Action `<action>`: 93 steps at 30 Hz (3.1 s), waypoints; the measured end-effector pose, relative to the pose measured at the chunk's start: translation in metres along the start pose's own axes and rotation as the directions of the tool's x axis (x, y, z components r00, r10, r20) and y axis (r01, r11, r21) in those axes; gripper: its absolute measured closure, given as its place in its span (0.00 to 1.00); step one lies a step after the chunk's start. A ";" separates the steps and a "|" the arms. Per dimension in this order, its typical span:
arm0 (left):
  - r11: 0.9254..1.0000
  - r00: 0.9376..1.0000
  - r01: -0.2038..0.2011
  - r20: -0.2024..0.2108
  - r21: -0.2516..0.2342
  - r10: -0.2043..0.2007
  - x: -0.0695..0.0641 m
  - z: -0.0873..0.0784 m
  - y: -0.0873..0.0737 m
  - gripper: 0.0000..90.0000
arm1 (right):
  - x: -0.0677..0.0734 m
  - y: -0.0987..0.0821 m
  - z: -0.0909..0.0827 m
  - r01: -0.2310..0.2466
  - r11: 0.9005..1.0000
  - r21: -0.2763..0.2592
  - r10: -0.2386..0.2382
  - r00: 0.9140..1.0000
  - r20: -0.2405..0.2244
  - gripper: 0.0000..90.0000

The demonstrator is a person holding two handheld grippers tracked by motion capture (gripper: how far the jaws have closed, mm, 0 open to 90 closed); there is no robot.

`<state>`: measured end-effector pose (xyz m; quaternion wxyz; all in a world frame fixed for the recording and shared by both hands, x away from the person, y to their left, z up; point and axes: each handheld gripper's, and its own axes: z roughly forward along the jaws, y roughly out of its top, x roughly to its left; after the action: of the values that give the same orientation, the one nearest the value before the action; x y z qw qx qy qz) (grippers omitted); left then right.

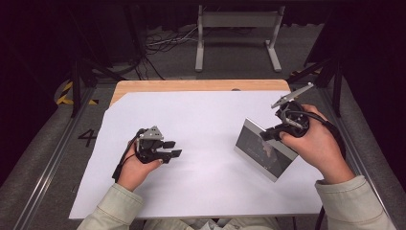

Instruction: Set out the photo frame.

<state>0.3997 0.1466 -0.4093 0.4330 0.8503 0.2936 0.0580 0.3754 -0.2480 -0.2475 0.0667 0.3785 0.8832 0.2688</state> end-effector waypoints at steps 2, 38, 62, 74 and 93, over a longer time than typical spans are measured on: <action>1.000 1.000 -0.002 -0.002 0.001 0.002 0.000 0.000 0.000 0.60 | 0.000 0.004 -0.001 0.028 1.000 0.000 -0.028 1.000 -0.008 0.94; 0.999 0.999 0.037 -0.026 0.003 -0.037 0.004 -0.009 -0.012 0.60 | 0.010 0.068 0.027 0.477 0.878 0.035 -0.457 0.858 -0.232 0.94; 0.999 1.000 0.028 -0.014 0.015 -0.028 0.005 -0.003 -0.010 0.61 | -0.007 0.071 0.062 0.599 0.800 0.030 -0.551 0.753 -0.360 0.94; 0.999 1.000 0.026 -0.013 0.021 -0.025 0.005 -0.003 -0.010 0.61 | -0.012 0.068 0.079 0.602 0.798 0.043 -0.548 0.753 -0.365 0.94; 0.999 1.000 0.026 -0.008 0.023 -0.025 0.005 -0.001 -0.009 0.61 | -0.026 0.063 0.086 0.606 0.794 0.045 -0.558 0.758 -0.339 0.92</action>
<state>0.3988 0.1544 -0.4163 0.4228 0.8512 0.3066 0.0524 0.4610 -0.1946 -0.2892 -0.0205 0.0419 0.9739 0.2220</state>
